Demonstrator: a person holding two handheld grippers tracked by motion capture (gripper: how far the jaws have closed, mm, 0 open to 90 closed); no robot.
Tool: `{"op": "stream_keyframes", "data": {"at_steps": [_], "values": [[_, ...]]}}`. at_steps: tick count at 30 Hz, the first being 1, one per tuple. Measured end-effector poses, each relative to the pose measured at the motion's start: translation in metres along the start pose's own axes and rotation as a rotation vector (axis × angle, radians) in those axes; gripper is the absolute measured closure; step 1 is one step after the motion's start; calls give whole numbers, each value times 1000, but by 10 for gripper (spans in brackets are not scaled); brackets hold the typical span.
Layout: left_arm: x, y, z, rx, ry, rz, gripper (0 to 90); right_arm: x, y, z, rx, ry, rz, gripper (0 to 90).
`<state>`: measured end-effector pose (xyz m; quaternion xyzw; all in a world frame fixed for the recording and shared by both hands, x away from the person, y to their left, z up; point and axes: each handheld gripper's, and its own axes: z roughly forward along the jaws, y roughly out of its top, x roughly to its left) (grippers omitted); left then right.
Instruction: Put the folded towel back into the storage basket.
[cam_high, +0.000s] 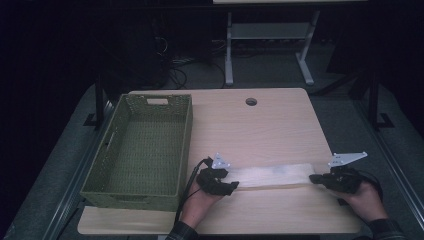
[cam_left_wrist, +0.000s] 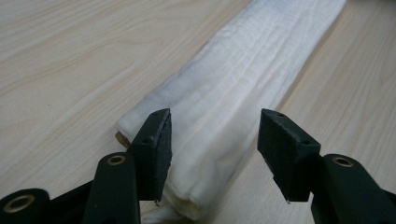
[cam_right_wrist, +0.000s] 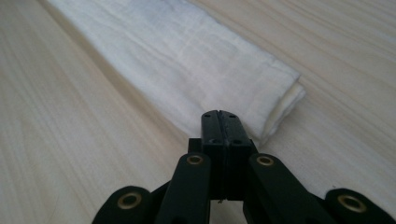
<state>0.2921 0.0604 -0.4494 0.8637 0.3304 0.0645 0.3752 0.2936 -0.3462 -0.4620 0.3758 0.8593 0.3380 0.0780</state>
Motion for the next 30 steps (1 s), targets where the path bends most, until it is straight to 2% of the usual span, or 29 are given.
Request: {"op": "stream_keyframes", "data": {"at_steps": [4, 9, 12, 15, 17, 20, 27, 30], "values": [[2, 0, -2, -4, -3, 18, 419, 0, 8, 5, 16, -37, 16, 893], [-2, 0, 2, 0, -32, 84, 388, -3, 20, 14, 18, -76, 35, 894], [-3, 0, -2, -9, -34, 101, 373, -5, 29, 20, 22, -101, 47, 894], [-1, -2, -4, -35, -48, 84, 364, -9, 36, 26, 23, -110, 67, 893], [-1, -2, -3, -34, -33, 94, 357, -12, 44, 30, 31, -121, 72, 893], [0, -2, -3, -37, -30, 81, 348, -15, 52, 37, 31, -123, 72, 892], [0, -3, -3, -46, -28, 64, 337, -27, 67, 51, 4, -110, 47, 891], [1, -2, -3, -41, -27, 68, 336, -34, 73, 56, -8, -99, 36, 891]]}}
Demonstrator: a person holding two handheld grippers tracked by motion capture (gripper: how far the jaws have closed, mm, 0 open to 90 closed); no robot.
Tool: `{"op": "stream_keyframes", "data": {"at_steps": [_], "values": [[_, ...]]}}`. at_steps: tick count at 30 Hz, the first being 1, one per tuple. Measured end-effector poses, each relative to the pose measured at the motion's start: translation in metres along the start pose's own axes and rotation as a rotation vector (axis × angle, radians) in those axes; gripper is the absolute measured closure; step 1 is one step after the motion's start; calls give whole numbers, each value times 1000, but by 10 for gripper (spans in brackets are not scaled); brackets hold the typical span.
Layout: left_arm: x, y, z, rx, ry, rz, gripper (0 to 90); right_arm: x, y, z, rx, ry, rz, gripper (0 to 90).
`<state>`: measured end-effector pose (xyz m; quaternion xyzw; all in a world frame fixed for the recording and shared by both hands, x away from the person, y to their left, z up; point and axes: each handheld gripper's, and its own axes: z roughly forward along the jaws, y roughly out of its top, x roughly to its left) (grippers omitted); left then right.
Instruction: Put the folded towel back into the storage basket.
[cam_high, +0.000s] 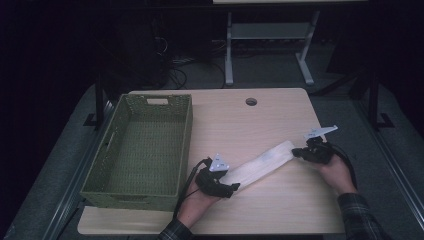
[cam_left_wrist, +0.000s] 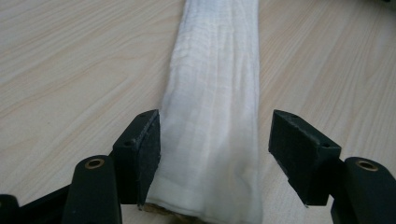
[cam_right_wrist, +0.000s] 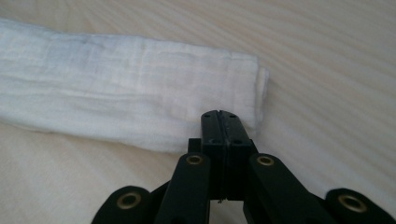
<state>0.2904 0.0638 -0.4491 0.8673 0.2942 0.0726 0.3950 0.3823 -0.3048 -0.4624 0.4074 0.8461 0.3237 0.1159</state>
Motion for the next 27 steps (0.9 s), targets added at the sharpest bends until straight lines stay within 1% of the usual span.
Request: {"op": "stream_keyframes", "data": {"at_steps": [2, 4, 6, 8, 9, 12, 13, 14, 16, 17, 20, 21, 23, 24, 25, 26, 27], "values": [[0, 0, 0, 1, 2, 5, 337, -3, 6, 5, -3, -6, -20, 891], [-1, 0, 0, -6, -1, -1, 336, -6, 10, 11, -22, -10, -35, 892], [-2, 0, 0, -15, -3, -6, 337, -9, 17, 16, -21, -2, -37, 891], [-2, 0, -2, -9, 2, 0, 337, -10, 24, 23, -26, 5, -35, 891], [-2, 0, -2, -11, 3, -3, 337, -12, 27, 25, -29, 10, -38, 891], [-1, 1, -2, -15, 2, -3, 337, -13, 36, 32, -26, 14, -44, 891], [-1, 1, -2, -16, 1, -6, 337, -13, 40, 36, -27, 15, -53, 891], [-1, 1, -1, -15, 1, -7, 337, -13, 42, 38, -26, 19, -48, 890], [0, 1, -1, -17, -2, -9, 337, -13, 48, 43, -26, 30, -56, 889], [-1, 2, -1, -25, -4, -17, 337, -14, 51, 45, -26, 34, -59, 889], [-1, 3, -2, -29, -3, -13, 337, -16, 62, 56, -43, 46, -58, 888], [-1, 3, -2, -36, -4, -19, 337, -16, 65, 59, -42, 49, -55, 887], [-1, 4, -3, -37, -4, -19, 337, -15, 69, 63, -51, 42, -69, 886], [-1, 4, -3, -37, -1, -20, 337, -16, 71, 65, -49, 46, -63, 882], [-1, 4, -3, -39, 0, -18, 337, -15, 72, 65, -43, 44, -60, 862], [0, 4, -3, -37, -1, -19, 337, -14, 73, 63, -45, 35, -69, 827], [-1, 4, -3, -38, -1, -20, 337, -13, 73, 61, -49, 36, -64, 811]]}}
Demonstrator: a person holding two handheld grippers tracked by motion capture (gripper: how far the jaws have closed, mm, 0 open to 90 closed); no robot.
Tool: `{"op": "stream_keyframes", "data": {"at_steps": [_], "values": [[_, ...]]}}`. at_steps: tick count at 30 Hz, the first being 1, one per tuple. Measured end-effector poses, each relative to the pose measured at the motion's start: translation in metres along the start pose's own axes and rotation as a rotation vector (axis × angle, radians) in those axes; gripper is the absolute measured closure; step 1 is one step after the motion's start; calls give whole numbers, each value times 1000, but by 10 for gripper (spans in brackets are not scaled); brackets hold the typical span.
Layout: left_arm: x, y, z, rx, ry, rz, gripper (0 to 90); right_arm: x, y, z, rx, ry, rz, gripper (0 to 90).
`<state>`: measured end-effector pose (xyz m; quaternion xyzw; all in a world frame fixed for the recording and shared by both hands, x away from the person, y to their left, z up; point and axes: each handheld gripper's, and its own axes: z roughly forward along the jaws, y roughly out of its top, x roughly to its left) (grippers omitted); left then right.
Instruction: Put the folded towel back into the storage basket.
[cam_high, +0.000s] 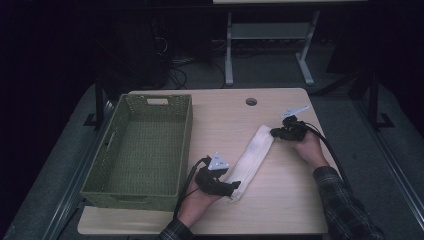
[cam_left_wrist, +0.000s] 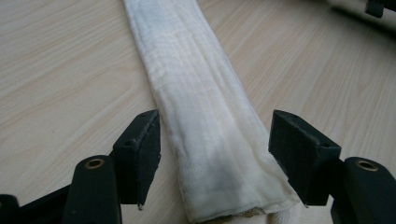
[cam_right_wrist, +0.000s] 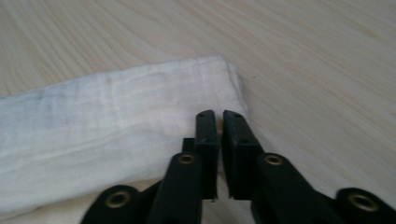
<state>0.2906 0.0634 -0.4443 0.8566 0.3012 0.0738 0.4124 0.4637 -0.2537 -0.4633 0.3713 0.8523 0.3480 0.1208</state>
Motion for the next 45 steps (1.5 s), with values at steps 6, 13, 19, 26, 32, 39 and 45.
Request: {"op": "stream_keyframes", "data": {"at_steps": [6, 13, 19, 26, 32, 39, 45], "values": [[1, 1, -2, -6, 23, -5, 341, 4, -1, -19, -52, -1, 15, 668], [2, 1, -2, -13, 49, -18, 355, 22, -12, -43, -88, 7, 7, 463], [7, 4, -1, -13, 83, -3, 423, 39, -28, -56, -70, 47, 11, 378], [18, 5, 9, 39, 128, -31, 798, 53, -49, -75, -58, 81, 17, 344], [15, 1, 19, 133, 102, -16, 884, 63, -64, -84, -64, 81, 11, 318], [7, -2, 23, 163, 24, 29, 889, 67, -60, -77, -94, 38, -58, 318], [-17, 0, 27, 179, -48, 124, 886, 66, -60, -73, -93, 38, -70, 314]]}}
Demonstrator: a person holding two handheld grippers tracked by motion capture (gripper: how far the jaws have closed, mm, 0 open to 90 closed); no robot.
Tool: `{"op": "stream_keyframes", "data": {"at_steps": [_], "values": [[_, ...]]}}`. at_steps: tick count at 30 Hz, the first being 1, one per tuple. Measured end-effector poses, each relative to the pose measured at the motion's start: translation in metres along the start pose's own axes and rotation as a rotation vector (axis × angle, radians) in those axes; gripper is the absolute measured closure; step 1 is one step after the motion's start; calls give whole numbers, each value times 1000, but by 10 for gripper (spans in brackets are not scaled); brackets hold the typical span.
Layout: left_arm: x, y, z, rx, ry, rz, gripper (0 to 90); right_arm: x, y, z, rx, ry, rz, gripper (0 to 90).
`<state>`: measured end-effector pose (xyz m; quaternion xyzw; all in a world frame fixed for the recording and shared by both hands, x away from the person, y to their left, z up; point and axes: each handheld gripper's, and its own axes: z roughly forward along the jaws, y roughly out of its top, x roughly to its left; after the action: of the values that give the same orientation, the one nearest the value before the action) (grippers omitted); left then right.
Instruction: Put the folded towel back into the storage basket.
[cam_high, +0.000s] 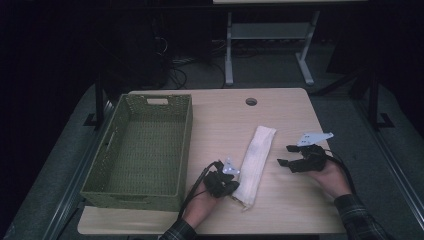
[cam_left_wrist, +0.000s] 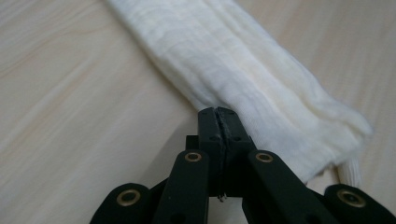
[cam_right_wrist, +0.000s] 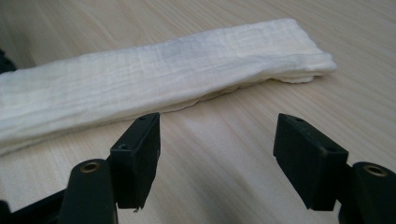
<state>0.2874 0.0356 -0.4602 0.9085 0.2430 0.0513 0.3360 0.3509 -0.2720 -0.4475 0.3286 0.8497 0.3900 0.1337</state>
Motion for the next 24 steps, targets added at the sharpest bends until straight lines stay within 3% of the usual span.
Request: {"op": "stream_keyframes", "data": {"at_steps": [10, 14, 18, 24], "values": [[-32, 13, 18, -27, -67, 110, 871, -1, -1, 3, 0, 1, -9, 314], [-42, 18, 25, -40, -95, 133, 860, -1, -2, 4, 4, 9, -4, 313], [-48, 20, 27, -41, -99, 168, 828, -1, -2, 6, 11, 8, -2, 311], [-35, 23, 14, -54, -109, 123, 729, -3, -4, 8, 23, 26, 4, 311]]}}
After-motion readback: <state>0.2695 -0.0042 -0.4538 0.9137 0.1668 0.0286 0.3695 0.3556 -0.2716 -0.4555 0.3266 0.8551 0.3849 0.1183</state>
